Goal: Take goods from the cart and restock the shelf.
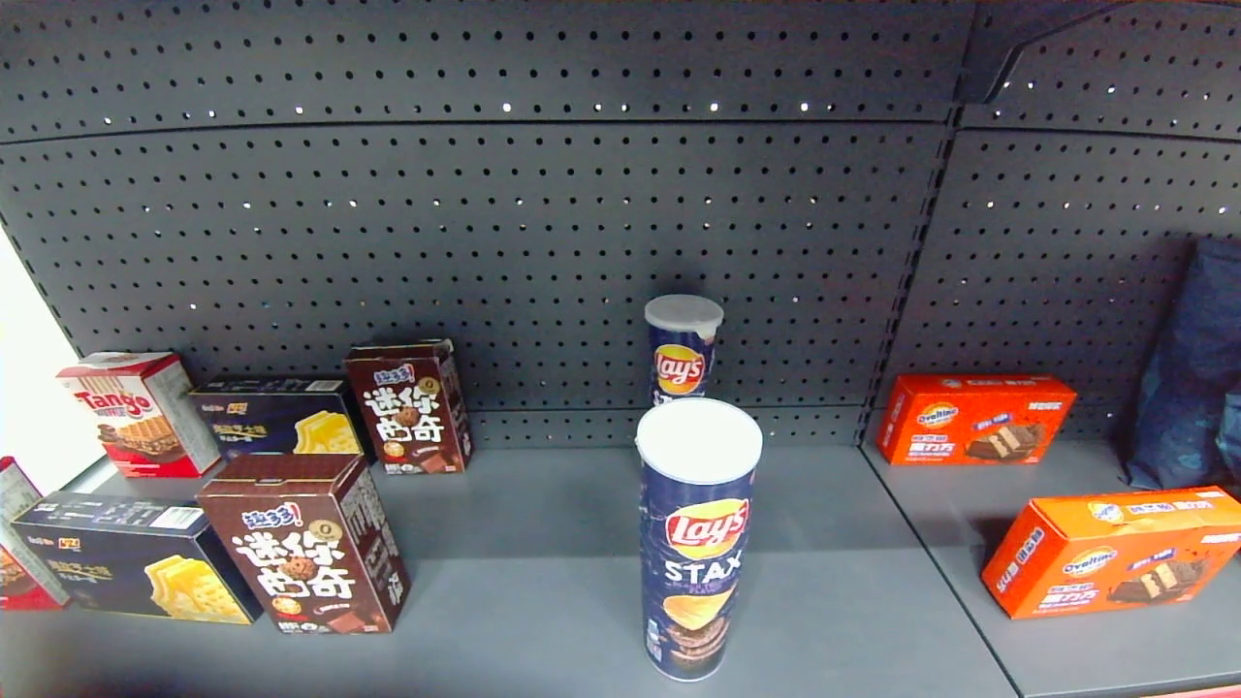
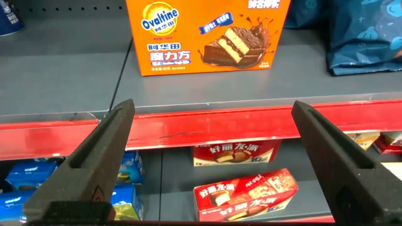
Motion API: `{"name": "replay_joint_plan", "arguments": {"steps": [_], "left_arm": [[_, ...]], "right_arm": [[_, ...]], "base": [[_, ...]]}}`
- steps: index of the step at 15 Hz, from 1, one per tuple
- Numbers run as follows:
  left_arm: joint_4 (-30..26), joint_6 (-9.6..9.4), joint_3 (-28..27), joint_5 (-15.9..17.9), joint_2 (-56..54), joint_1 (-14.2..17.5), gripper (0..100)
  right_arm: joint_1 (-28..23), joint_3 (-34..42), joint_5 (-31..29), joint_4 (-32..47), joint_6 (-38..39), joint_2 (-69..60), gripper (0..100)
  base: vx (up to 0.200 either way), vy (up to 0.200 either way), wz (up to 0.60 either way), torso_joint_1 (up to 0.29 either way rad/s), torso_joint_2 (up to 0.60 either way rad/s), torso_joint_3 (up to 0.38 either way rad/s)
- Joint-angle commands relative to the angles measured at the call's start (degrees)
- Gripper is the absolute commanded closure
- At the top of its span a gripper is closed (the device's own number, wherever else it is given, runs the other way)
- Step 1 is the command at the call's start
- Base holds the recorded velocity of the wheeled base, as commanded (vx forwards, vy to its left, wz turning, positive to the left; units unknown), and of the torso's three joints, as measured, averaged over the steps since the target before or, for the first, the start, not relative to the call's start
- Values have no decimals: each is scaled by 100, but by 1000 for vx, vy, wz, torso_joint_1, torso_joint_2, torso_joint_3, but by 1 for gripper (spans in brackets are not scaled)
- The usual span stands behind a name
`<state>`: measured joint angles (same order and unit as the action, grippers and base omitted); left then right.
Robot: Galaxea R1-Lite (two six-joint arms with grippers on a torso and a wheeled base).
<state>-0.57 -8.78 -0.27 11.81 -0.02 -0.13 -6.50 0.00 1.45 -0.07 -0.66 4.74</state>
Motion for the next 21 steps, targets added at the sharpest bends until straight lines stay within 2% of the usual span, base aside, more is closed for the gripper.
{"name": "replay_joint_plan", "arguments": {"steps": [1, 6, 8, 9, 10, 11, 15, 16, 18, 19, 20, 21], "left_arm": [[-75, 16, -35, 23, 2, -4, 0], [-57, 60, -26, 14, 2, -4, 0], [-39, 104, -17, -135, 2, -4, 0], [-22, 333, -8, -390, 2, -4, 0], [-22, 465, -8, -434, 2, -4, 0], [-13, 500, -8, -434, 2, -4, 0], [-31, 500, -17, -399, 2, -4, 0], [-31, 649, -17, -434, 2, 5, 0], [-31, 702, -17, -540, 2, 5, 0], [-22, 746, -17, -1014, 2, 5, 0], [-13, 772, -8, -1296, 2, 5, 0], [49, 772, 9, -1296, 2, 13, 0]], "right_arm": [[-1, 0, 4, -1, -4, 18, 0], [-1, 0, 4, -1, -4, 18, 0], [17, 0, 4, -1, -4, 18, 0], [281, 0, -4, 7, -4, -8, 0], [773, 0, 4, 7, -31, -281, 0], [641, 0, 4, -10, 22, -474, 0], [667, 0, -4, -19, 22, -474, 0], [667, 0, -4, -19, 31, -474, 0], [667, 0, -4, -19, 31, -474, 0], [667, 0, -4, -19, 22, -474, 0], [667, 0, 4, -19, 22, -474, 0], [667, 0, 4, -19, 31, -474, 0]], "base": [[0, 0, 0, 0, 0, 0], [0, 0, 0, 0, 0, 0], [0, 0, 0, 0, 0, 0], [0, 0, 0, 0, 0, 0], [0, 0, 0, 0, 0, 0], [0, 0, 0, 0, 0, 0], [0, 0, 0, 0, 0, 0], [0, 0, 0, 0, 0, 0], [0, 0, 0, 0, 0, 0], [0, 0, 0, 0, 0, 0], [0, 0, 0, 0, 0, 0], [0, 0, 0, 0, 0, 0]]}}
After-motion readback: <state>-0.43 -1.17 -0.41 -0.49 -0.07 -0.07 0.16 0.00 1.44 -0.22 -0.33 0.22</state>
